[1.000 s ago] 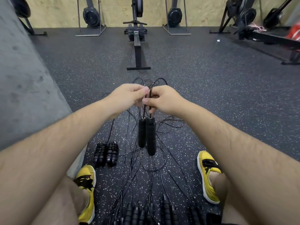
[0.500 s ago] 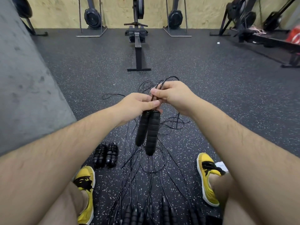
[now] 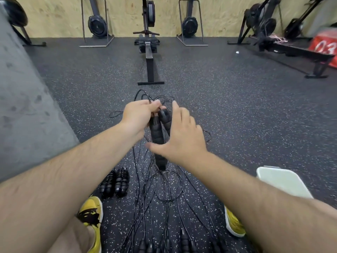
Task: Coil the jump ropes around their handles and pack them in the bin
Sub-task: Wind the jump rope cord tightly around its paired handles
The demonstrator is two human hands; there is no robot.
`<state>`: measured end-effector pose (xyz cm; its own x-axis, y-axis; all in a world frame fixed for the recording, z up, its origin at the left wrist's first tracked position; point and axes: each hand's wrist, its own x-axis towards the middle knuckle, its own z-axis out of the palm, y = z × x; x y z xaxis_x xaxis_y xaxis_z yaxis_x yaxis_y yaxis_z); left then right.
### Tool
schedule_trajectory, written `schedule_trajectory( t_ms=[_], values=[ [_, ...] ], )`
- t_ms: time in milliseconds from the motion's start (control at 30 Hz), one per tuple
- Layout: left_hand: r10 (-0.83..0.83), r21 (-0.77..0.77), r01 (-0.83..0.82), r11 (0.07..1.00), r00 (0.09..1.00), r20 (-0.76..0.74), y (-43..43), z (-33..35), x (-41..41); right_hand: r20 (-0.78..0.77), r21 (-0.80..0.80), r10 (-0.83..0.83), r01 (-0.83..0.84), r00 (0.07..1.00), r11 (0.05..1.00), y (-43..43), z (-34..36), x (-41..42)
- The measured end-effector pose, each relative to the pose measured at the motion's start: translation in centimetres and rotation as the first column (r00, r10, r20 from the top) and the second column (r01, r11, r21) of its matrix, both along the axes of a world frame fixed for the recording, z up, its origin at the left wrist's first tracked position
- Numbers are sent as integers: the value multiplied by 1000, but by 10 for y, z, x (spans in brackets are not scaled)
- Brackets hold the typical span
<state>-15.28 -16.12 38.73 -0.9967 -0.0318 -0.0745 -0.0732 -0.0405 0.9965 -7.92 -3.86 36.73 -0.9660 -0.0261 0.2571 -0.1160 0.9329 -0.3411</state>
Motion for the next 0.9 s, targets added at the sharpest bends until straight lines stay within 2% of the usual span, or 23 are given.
schedule_trajectory(
  t_ms=[67,200,233,267,300,333,367,400,433,467,533,600,633,733,833,900],
  values=[
    [11,67,-13,998,1000,27,6,1,1,40,79,-76,72,996,994,-5,-9,0],
    [-10,142,-1,990,997,77,6,8,2,61,33,-95,93,994,995,8,-5,-19],
    [-40,111,30,993,995,92,0,12,2,46,42,-79,77,996,996,11,0,-23],
    [-65,16,64,998,993,103,-7,16,3,37,71,-59,57,998,996,13,5,-27],
    [-84,-190,100,977,992,92,-18,19,4,30,107,-33,30,999,994,16,10,-31],
    [-78,-473,87,877,996,40,-30,21,5,24,140,-1,-2,1000,990,18,14,-34],
    [-70,-735,-3,678,995,-69,-42,22,6,20,170,36,-39,999,985,19,18,-37],
    [-107,-871,-141,470,971,-214,-52,24,8,18,200,73,-75,997,977,20,21,-39],
    [-198,-902,-230,365,927,-317,-59,25,10,20,229,105,-106,994,967,21,23,-41],
    [-320,-917,-235,321,885,-339,-64,25,13,20,255,132,-132,991,958,20,24,-42],
    [-522,-967,-138,213,821,-232,-63,22,17,10,295,184,-179,983,939,15,25,-43],
    [-610,-985,-148,85,774,-169,-53,11,17,-5,307,240,-227,971,924,8,24,-42],
    [-622,-984,-164,70,764,-172,-48,6,15,-8,298,264,-250,965,921,5,24,-41],
    [-588,-961,-242,133,761,-273,-36,5,12,-39,246,252,-235,967,940,5,21,-40],
    [-540,-951,-246,187,783,-309,-36,8,7,-155,142,89,-67,984,988,14,20,-41],
    [-522,-947,-241,214,791,-320,-37,5,4,-141,29,40,-36,989,999,18,16,-41]
  ],
)
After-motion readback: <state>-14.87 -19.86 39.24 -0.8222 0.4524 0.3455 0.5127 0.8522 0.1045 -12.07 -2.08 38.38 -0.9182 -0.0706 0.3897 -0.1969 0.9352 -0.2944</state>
